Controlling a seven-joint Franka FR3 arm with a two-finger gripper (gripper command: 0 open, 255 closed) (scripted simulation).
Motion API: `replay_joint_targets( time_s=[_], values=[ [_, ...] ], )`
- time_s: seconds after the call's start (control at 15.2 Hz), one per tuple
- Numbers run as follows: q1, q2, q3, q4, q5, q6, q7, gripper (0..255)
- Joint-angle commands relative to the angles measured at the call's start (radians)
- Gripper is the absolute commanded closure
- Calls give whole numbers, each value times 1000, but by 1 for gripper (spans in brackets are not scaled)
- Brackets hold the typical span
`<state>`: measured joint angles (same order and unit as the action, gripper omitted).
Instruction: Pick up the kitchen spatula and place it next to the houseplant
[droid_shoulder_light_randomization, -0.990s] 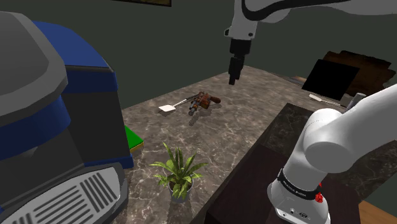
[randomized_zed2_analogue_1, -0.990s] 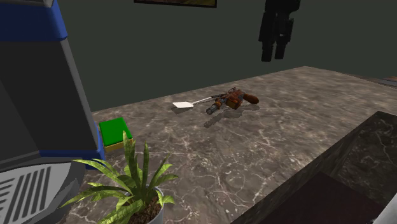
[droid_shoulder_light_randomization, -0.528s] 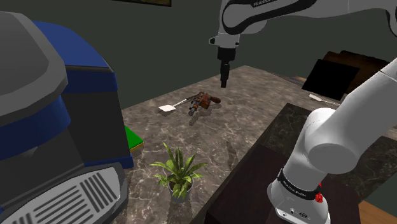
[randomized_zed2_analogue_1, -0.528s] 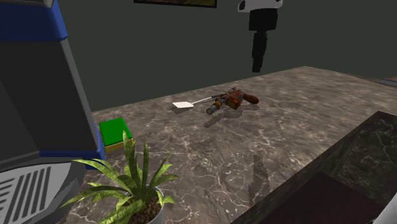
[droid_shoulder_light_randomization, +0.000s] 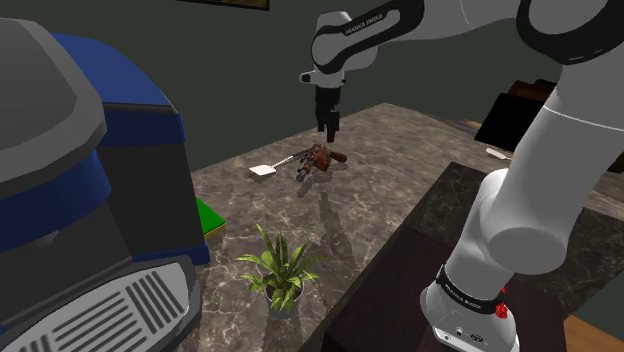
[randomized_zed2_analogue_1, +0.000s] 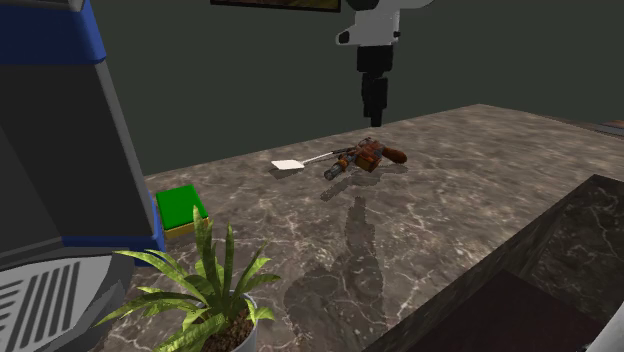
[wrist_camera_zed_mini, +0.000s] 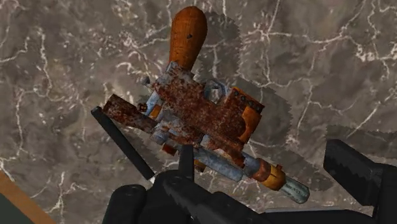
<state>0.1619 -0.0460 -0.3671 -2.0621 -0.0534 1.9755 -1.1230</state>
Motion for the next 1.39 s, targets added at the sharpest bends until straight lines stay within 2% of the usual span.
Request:
replay_joint_targets(
  time_s=[0.0, 0.66, 1.12, 1.32],
  values=[
    [8, 80, 2, 53, 22, 29, -103, 0],
    [2, 401, 84, 318, 89, 114, -506, 0],
    [-6, 442, 90, 278, 101, 193, -514, 0],
    [-7, 446, 90, 276, 102, 199, -515, 0]
  ],
)
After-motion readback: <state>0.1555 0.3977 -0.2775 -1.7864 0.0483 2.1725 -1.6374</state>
